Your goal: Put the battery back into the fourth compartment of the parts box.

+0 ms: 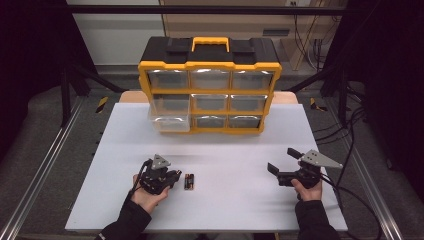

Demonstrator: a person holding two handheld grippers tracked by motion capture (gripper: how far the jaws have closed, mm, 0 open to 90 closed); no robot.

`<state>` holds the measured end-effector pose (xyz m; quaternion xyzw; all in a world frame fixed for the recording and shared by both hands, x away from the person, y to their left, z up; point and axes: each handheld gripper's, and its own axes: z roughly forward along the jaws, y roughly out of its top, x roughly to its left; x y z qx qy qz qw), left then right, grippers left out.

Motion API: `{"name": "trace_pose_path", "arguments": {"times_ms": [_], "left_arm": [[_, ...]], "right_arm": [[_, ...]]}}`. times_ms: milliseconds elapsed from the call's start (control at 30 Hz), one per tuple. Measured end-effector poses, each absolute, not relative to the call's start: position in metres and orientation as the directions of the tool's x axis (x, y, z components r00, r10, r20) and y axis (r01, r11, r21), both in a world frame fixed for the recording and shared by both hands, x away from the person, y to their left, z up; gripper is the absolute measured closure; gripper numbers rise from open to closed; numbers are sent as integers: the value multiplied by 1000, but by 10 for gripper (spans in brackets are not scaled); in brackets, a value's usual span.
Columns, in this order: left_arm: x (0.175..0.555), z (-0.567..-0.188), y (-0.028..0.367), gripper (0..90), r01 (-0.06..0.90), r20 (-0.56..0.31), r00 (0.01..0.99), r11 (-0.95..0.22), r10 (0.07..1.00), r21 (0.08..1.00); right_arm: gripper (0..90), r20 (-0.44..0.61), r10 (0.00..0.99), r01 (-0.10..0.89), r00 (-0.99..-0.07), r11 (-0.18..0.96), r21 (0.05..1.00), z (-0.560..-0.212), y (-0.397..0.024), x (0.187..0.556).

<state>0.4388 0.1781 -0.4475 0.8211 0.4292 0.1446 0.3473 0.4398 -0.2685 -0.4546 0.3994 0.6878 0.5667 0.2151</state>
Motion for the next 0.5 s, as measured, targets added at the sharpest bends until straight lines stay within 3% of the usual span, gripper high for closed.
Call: {"name": "trace_pose_path", "arguments": {"times_ms": [500], "left_arm": [[438,-415,197,763,570,-95,582,-322,807,756]], "right_arm": [[3,154,792,309,-591,46,950,-455,-268,440]]}}
